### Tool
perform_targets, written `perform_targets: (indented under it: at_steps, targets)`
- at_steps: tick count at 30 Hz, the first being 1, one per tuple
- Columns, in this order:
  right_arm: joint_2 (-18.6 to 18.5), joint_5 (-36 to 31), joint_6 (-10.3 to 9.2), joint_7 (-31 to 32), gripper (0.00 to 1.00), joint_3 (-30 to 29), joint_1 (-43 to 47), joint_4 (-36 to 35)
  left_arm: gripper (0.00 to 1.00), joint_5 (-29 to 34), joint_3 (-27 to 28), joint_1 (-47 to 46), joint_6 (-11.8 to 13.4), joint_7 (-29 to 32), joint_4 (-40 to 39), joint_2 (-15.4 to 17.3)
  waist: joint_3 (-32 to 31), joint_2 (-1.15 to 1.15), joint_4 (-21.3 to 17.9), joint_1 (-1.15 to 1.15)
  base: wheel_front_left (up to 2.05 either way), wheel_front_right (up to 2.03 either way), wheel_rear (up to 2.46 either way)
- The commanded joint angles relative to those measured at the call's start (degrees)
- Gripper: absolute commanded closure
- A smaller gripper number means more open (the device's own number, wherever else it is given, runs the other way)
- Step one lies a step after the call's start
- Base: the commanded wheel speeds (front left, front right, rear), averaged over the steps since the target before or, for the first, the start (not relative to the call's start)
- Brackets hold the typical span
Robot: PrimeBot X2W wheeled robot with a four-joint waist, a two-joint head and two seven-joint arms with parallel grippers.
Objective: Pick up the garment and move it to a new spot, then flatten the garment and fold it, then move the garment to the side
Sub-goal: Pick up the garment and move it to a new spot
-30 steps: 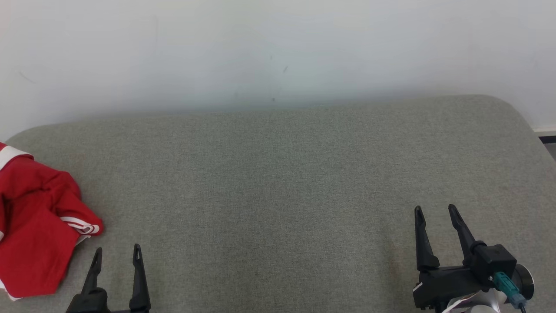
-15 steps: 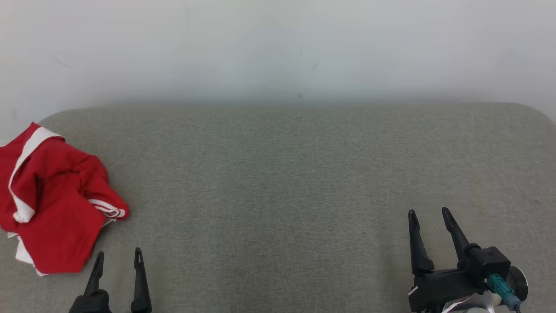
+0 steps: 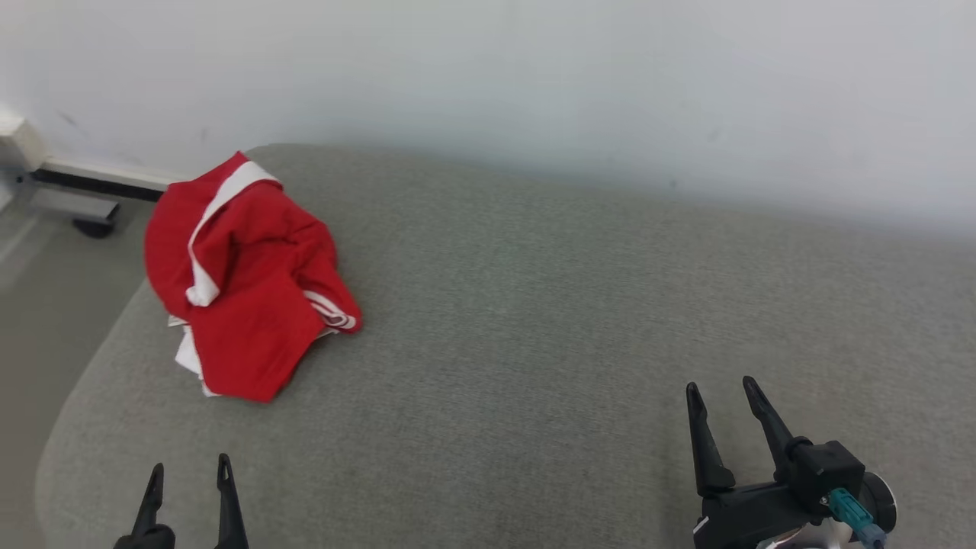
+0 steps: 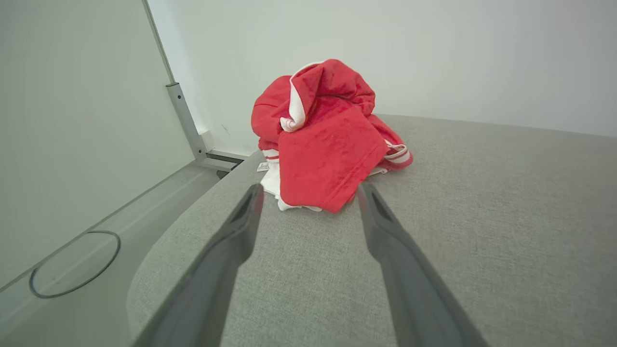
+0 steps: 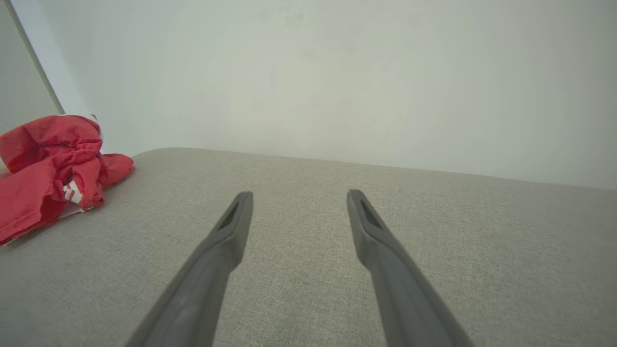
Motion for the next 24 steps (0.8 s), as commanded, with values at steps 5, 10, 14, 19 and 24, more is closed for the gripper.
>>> perform_targets:
  at_steps: [5, 10, 14, 19, 24]
  targets:
    - [0.5, 0.6, 0.19, 0.0, 0.0, 1.8, -0.3, 0.7, 0.0, -0.1, 1.7, 1.3, 0.0, -0.2, 1.0, -0.1, -0.7, 0.0, 10.6, 0.0, 0.0, 0.0, 0.0]
    - [0.6, 1.2, 0.19, 0.0, 0.0, 3.6, -0.9, 1.4, 0.0, 0.1, 2.9, 1.8, 0.0, -0.2, 1.1, 0.0, -0.4, 0.0, 13.1, 0.0, 0.0, 0.0, 0.0]
    - [0.4, 1.6, 0.19, 0.0, 0.0, 5.0, -1.7, 2.4, 0.0, -0.2, 3.7, 1.8, 0.2, -0.2, 0.3, 0.0, 0.2, 0.0, 13.4, 0.0, 0.0, 0.0, 0.0]
    - [-0.2, 2.7, 0.19, 0.0, 0.0, 5.8, -2.0, 2.8, 0.0, -2.1, 4.4, 1.9, -0.9, -0.2, 1.0, 0.0, 0.5, 0.0, 13.5, 0.0, 0.0, 0.0, 0.0]
    - [-0.9, 3.9, 0.19, 0.0, 0.0, 5.5, -1.2, 2.9, 0.0, -4.0, 4.0, -0.2, -2.6, -0.2, 2.8, -0.1, 1.1, 0.0, 13.3, 0.0, 0.0, 0.0, 0.0]
